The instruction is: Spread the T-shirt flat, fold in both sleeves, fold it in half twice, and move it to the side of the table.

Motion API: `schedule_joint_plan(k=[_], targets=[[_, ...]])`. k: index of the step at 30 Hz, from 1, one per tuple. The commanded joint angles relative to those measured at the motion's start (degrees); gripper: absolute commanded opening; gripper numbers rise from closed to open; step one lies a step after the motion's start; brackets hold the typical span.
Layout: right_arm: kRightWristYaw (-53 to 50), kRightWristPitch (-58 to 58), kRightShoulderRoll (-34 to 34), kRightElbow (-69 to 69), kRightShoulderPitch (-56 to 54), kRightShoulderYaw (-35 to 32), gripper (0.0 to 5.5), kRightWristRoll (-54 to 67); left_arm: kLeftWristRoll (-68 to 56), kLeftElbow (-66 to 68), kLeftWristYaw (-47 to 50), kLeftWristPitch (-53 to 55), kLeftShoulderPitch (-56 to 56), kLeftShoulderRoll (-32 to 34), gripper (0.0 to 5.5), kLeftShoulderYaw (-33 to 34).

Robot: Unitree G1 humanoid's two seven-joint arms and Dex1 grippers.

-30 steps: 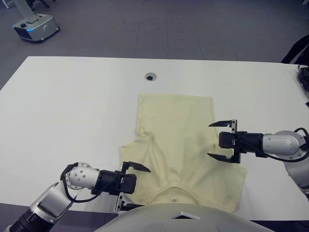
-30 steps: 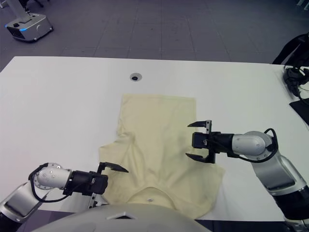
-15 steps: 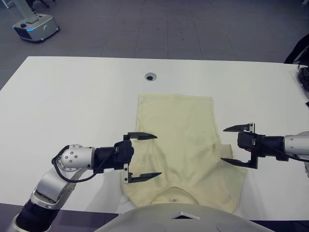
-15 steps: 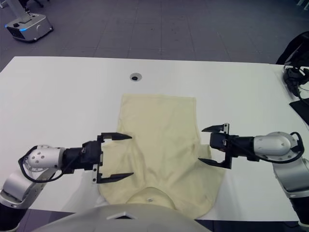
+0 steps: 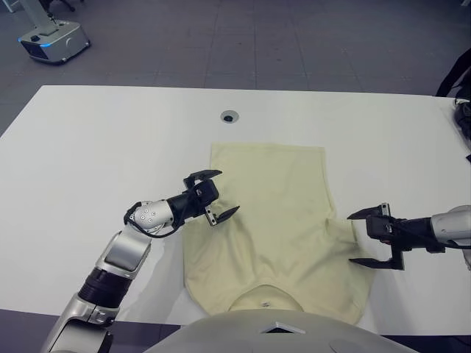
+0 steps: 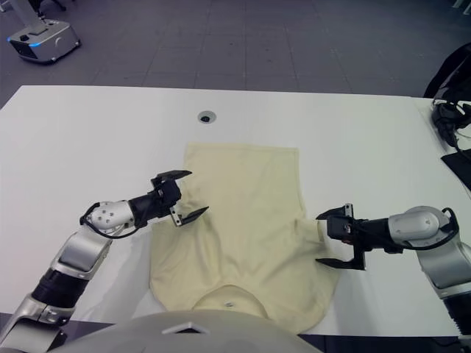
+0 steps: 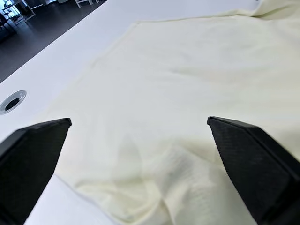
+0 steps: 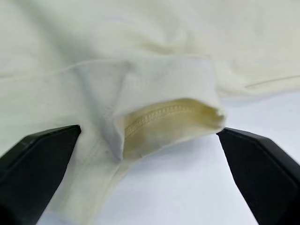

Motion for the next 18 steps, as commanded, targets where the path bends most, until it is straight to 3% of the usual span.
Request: schedule_joint_plan(k=[1, 18], targets=[[-1.0, -1.5, -1.7, 3.1, 1.6, 1.4, 5.38, -4.1, 3.9, 2.7, 1.0, -2.6, 0.2, 0.8, 5.40, -0.5], [-1.5, -2.4, -4.7, 5.6, 7.1, -7.3, 5.38, -0.3, 6.4, 5.7, 3.2, -6.5, -0.1, -0.5, 5.40, 2.2]])
